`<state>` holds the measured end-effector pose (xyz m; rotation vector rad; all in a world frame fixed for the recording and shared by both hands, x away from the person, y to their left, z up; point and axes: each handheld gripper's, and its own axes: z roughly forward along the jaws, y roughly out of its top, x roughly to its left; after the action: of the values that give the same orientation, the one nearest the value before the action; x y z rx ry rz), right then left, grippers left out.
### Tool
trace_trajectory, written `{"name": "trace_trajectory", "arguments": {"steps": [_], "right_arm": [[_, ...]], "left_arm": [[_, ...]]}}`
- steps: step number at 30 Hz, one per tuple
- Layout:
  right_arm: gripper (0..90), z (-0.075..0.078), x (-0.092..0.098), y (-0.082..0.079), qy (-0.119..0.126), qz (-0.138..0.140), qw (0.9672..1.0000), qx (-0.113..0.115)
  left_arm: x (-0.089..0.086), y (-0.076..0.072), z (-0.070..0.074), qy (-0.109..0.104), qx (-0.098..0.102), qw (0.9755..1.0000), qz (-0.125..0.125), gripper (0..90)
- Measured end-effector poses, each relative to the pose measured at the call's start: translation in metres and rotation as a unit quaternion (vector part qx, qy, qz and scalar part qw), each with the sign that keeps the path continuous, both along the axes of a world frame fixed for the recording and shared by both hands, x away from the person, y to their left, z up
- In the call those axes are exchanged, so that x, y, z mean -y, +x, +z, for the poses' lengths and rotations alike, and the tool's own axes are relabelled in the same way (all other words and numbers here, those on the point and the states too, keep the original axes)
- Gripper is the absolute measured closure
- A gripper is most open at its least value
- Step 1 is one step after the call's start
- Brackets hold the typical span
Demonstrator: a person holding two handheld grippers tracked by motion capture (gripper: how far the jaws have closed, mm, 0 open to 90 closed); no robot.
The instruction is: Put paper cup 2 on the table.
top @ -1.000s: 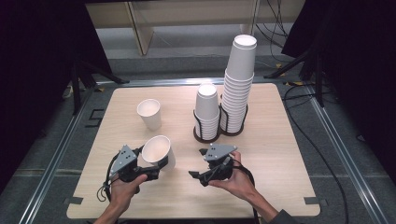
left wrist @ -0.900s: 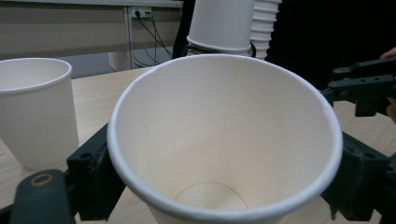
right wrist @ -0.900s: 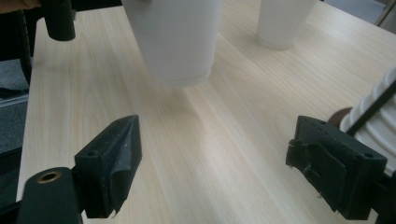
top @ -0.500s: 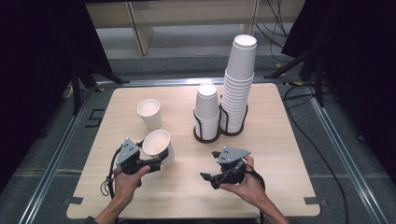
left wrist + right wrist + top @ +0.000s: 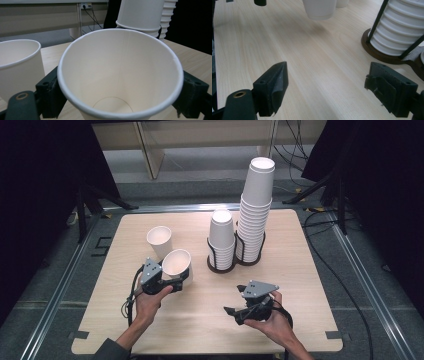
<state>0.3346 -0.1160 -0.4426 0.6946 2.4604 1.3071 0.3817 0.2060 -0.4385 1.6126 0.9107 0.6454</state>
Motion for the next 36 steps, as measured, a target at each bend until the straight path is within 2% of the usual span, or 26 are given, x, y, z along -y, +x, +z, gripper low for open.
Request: {"name": "trace_trajectory", "arguments": {"steps": [6,11,13,17,24,29,30,36], "right_arm": [[17.9,-0.004,0.003,-0.001,-0.003,-0.004,1.0,-0.005],[17.9,-0.005,0.004,-0.002,-0.007,-0.003,1.0,-0.001],[17.9,-0.006,0.004,-0.002,-0.008,-0.002,0.9999,-0.008],[17.9,-0.007,0.004,-0.002,-0.011,0.0,0.9999,-0.006],[18.0,-0.007,0.003,-0.002,-0.009,0.003,0.9999,-0.011],[18.0,-0.007,0.003,-0.002,-0.012,0.004,0.9999,-0.007],[18.0,-0.007,0.003,-0.002,-0.011,0.004,0.9999,-0.007],[18.1,-0.007,0.002,-0.003,-0.008,0.007,0.9999,-0.013]], "left_arm": [[0.008,0.013,-0.002,0.0,-0.008,1.0,0.004,13.9],[0.013,0.024,-0.003,0.006,-0.003,0.9999,0.012,13.9],[0.016,0.029,-0.003,-0.004,0.0,0.9999,0.015,13.9],[0.022,0.038,-0.004,0.005,-0.006,0.9998,0.02,13.8],[0.025,0.052,-0.009,0.011,-0.008,0.9983,0.057,13.8],[0.023,0.063,-0.014,0.016,-0.012,0.996,0.087,13.7],[0.023,0.065,-0.015,0.023,-0.012,0.9953,0.093,13.7],[0.026,0.076,-0.019,0.028,-0.019,0.9934,0.11,13.2]]}}
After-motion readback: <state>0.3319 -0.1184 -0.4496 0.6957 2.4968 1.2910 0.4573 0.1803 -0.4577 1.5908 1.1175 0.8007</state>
